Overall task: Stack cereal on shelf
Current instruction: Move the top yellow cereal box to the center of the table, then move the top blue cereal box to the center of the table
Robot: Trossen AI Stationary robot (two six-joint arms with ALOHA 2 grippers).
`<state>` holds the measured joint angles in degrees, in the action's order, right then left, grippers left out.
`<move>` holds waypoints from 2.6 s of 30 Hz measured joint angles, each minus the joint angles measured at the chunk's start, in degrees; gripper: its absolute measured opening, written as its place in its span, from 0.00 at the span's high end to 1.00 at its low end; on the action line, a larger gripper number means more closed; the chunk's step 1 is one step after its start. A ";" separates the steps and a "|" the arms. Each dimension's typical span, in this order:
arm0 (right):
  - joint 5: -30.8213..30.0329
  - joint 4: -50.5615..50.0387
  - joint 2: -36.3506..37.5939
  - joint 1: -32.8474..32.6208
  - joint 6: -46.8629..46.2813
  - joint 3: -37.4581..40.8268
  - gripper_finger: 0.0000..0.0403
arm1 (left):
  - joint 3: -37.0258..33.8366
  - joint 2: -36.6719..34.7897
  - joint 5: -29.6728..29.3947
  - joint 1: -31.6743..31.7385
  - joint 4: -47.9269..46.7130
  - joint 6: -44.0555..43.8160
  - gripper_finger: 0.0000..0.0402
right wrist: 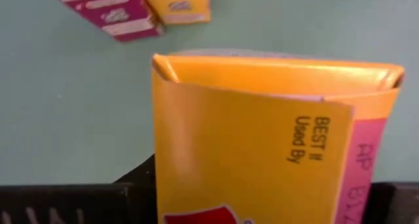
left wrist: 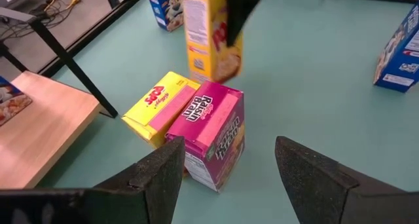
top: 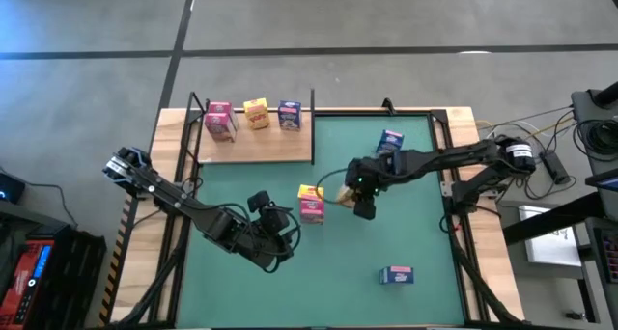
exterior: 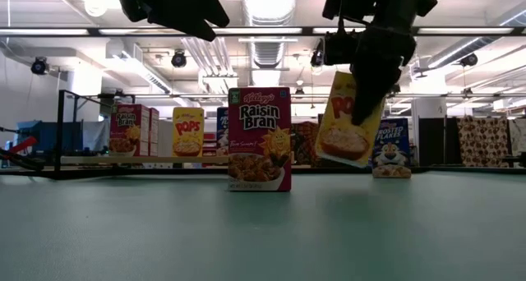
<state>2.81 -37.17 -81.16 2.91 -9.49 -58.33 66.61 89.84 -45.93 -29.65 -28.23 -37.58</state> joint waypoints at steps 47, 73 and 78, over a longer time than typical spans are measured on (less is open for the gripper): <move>-26.70 -16.85 10.25 0.81 -1.52 -5.85 0.38 | 0.00 -0.07 0.52 -0.02 -1.45 -1.09 0.45; -16.77 -16.91 6.67 33.85 14.97 -4.16 0.23 | 0.00 -0.07 0.50 -0.02 -1.81 -0.46 0.45; -16.09 -16.44 6.49 34.32 16.33 -4.17 0.23 | 0.00 -0.07 0.50 -0.02 -1.84 -0.46 0.45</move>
<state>-13.28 -53.61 -74.68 37.23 6.84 -62.50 66.61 89.78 -45.43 -29.67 -30.06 -38.04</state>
